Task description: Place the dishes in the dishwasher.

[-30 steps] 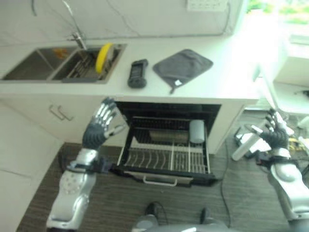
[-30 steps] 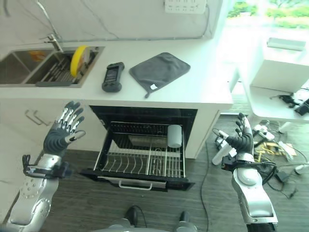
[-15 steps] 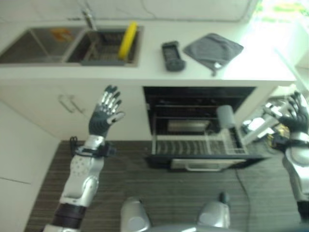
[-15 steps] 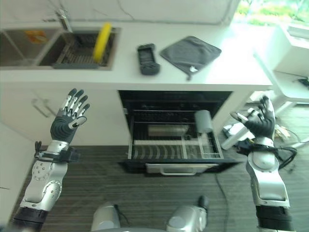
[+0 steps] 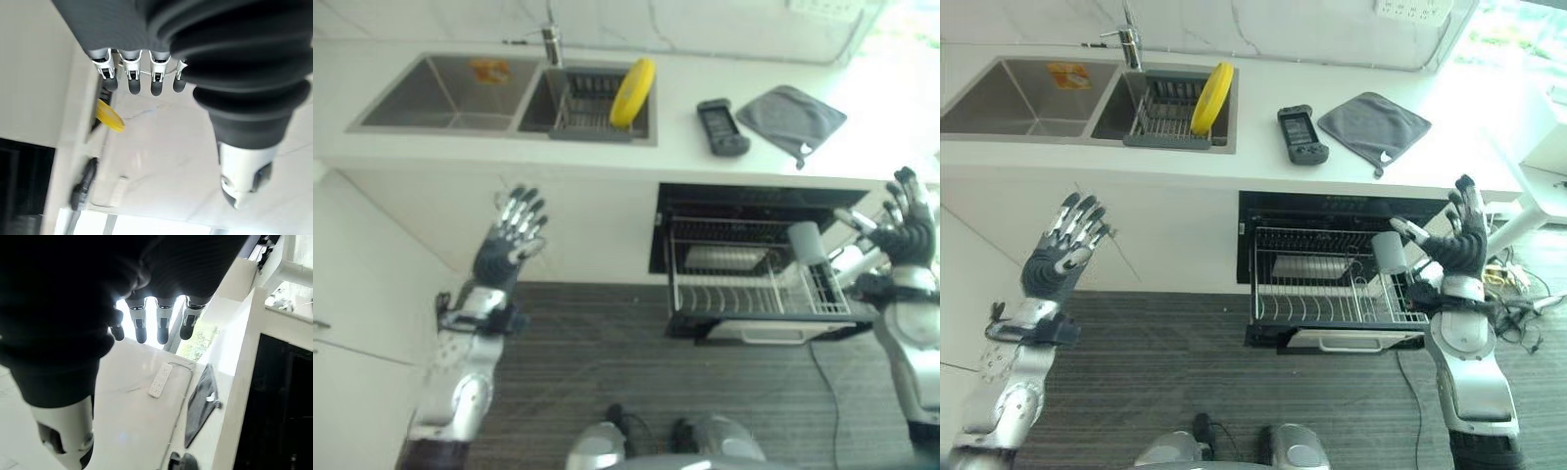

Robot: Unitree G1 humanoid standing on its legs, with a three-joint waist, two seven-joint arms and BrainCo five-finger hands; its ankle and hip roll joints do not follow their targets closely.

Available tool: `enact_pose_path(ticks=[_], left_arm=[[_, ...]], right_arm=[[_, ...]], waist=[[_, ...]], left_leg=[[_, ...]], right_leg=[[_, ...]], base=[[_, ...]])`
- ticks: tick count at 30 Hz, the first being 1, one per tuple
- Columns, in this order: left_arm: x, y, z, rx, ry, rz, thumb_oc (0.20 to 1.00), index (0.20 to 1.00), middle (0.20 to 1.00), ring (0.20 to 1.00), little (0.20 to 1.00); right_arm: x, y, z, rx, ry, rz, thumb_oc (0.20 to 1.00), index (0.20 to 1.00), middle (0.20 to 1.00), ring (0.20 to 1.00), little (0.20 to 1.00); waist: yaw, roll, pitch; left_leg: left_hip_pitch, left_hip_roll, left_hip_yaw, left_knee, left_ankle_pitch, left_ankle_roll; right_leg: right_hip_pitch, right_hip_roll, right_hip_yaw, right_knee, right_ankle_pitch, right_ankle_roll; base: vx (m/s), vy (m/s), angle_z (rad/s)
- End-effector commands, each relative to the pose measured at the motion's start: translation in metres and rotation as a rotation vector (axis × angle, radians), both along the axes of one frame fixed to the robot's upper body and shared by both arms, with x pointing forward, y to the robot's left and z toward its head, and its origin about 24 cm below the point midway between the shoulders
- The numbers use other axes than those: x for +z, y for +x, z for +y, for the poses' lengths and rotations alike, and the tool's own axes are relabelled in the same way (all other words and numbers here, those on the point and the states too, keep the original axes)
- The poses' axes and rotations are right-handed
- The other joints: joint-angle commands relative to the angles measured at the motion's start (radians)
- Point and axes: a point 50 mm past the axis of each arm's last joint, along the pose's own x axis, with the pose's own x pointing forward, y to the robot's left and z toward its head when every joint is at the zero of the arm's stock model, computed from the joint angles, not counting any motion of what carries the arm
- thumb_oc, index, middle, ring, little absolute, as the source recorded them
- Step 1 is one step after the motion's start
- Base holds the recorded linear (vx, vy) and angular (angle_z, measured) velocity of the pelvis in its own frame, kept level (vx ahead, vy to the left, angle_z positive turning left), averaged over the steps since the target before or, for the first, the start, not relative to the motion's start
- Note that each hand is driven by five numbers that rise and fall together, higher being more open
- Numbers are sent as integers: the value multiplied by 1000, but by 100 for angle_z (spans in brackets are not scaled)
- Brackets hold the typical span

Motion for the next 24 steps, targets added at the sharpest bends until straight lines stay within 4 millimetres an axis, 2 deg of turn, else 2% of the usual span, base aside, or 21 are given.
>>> enact_pose_path(ticks=[1, 2, 5, 8, 10, 11, 12, 13, 14, 16, 17, 18, 20, 21, 23, 24], left_arm=[[12, -2, 1, -9, 39, -69, 1000, 1000, 1000, 1000, 1000], [13, -1, 2, -23, 3, -67, 1000, 1000, 1000, 1000, 1000], [12, 5, -4, -52, -28, -54, 1000, 1000, 1000, 1000, 1000], [10, 9, -9, -79, -107, -29, 1000, 1000, 1000, 1000, 1000], [10, 7, -10, -80, -98, -32, 1000, 1000, 1000, 1000, 1000], [11, 6, -12, -87, -103, -29, 1000, 1000, 1000, 1000, 1000], [12, 6, -14, -105, -137, -25, 1000, 1000, 1000, 1000, 1000], [11, 6, -17, -124, -175, -19, 1000, 1000, 1000, 1000, 1000], [10, 7, -18, -128, -191, -10, 1000, 1000, 1000, 1000, 1000], [6, 5, -16, -135, -205, -8, 1000, 1000, 1000, 1000, 1000], [6, 4, -16, -133, -204, -9, 1000, 1000, 1000, 1000, 1000], [1, 1, -13, -123, -214, -6, 1000, 1000, 1000, 1000, 1000], [-5, -3, -9, -113, -257, 0, 1000, 1000, 1000, 1000, 1000], [-8, -5, -6, -112, -274, 2, 1000, 1000, 1000, 1000, 1000], [-10, -8, -3, -111, -267, -2, 1000, 1000, 1000, 1000, 1000], [-7, -9, 1, -98, -240, -8, 1000, 1000, 1000, 1000, 1000]], right_arm=[[23, -5, -22, -68, -9, -130, 1000, 1000, 1000, 1000, 1000], [24, -3, -22, -76, 2, -125, 1000, 1000, 1000, 1000, 1000], [24, 3, -16, -80, 15, -138, 1000, 1000, 1000, 1000, 1000], [18, 3, -15, -88, 38, -124, 1000, 1000, 1000, 1000, 1000], [15, 1, -18, -93, 42, -110, 1000, 1000, 1000, 1000, 1000], [14, 0, -20, -96, 41, -97, 1000, 1000, 1000, 1000, 1000], [16, 0, -23, -98, 21, -83, 1000, 1000, 1000, 1000, 1000], [21, 2, -25, -100, 2, -79, 1000, 1000, 1000, 1000, 1000], [23, 6, -25, -99, 4, -79, 1000, 1000, 1000, 1000, 1000], [25, 9, -26, -92, -6, -74, 1000, 1000, 1000, 1000, 1000], [26, 10, -26, -84, -13, -72, 1000, 1000, 1000, 1000, 1000], [27, 10, -26, -69, -34, -60, 1000, 1000, 1000, 1000, 1000], [29, 10, -30, -58, -45, -43, 1000, 1000, 1000, 1000, 1000], [29, 11, -32, -54, -50, -38, 1000, 1000, 1000, 1000, 1000], [31, 9, -35, -44, -51, -40, 1000, 1000, 1000, 1000, 1000], [30, 2, -35, -25, -50, -43, 1000, 1000, 1000, 1000, 1000]], waist=[[-8, 29, -50], [-19, 42, -52], [-32, 61, -58], [-44, 81, -66], [-47, 89, -69], [-47, 91, -68], [-47, 83, -58], [-41, 70, -45], [-44, 68, -43], [-42, 77, -48], [-42, 85, -54], [-28, 101, -55], [-13, 100, -56], [-12, 103, -56], [-15, 104, -58], [-21, 106, -66]], left_leg=[[84, -17, -122, -7, -66, -51], [102, -19, -131, -36, -51, -55], [110, -18, -127, -46, -48, -54], [107, -12, -101, -12, -56, -63], [77, 3, -67, 80, -56, -89], [52, 18, -53, 142, -20, -114], [-12, 51, -28, 312, 69, -168], [-107, 111, -31, 425, 116, -200], [-118, 158, 6, 364, 99, -188], [-96, 206, 42, 178, 111, -180], [-94, 225, 52, 75, 149, -190], [-122, 265, 15, -52, 255, -229], [-190, 299, -42, -52, 284, -248], [-190, 301, -45, -52, 288, -249], [-169, 295, -21, -52, 262, -245], [-139, 275, 3, -52, 223, -227]], right_leg=[[67, -45, -92, -171, 227, 36], [48, -43, -88, -151, 253, 48], [40, -45, -85, -144, 251, 47], [72, -42, -87, -180, 184, 15], [108, -33, -94, -214, 125, -22], [126, -30, -97, -231, 114, -37], [144, -45, -109, -248, 112, -58], [163, -68, -114, -262, 121, -64], [176, -77, -104, -276, 126, -54], [194, -83, -73, -315, 129, -32], [204, -83, -61, -338, 129, -24], [239, -86, -34, -374, 128, -11], [275, -95, -6, -384, 114, -12], [288, -102, 6, -379, 102, -8], [300, -125, 11, -376, 94, 7], [309, -165, -1, -352, 90, 42]], base=[[85, -113, 16], [74, -96, 1], [61, -99, 11], [55, -113, 1], [43, -75, 4], [46, -72, 1], [62, -12, 6], [116, 86, 12], [186, 225, 15], [247, 353, -16], [397, 563, -48], [400, 523, -45], [402, 477, -29], [330, 395, -52], [299, 471, -78], [313, 581, -52]])
